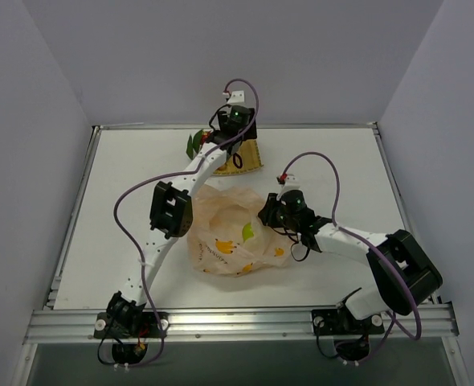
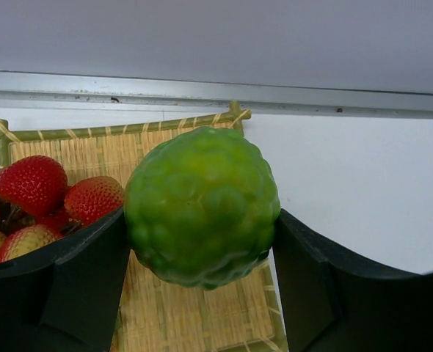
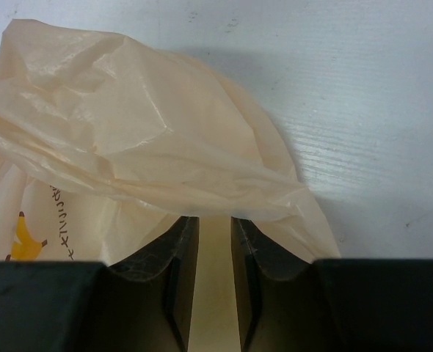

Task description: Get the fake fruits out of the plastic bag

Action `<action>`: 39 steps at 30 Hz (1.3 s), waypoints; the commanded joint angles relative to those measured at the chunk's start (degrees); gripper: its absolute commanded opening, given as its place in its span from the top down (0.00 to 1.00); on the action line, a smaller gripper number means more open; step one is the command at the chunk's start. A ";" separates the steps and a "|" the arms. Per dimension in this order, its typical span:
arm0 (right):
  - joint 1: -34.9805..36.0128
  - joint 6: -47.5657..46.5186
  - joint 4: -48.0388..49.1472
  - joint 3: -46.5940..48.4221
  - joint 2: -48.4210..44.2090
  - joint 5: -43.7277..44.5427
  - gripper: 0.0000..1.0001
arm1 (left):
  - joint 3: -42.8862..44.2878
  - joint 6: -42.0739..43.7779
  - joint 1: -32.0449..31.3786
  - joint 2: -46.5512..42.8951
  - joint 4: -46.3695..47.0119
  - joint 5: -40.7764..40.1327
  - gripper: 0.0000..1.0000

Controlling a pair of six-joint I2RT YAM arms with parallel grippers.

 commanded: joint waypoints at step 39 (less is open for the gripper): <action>-0.25 -0.11 -3.98 0.78 -9.30 3.13 0.78 | -6.26 0.90 1.26 -6.61 13.03 9.71 0.05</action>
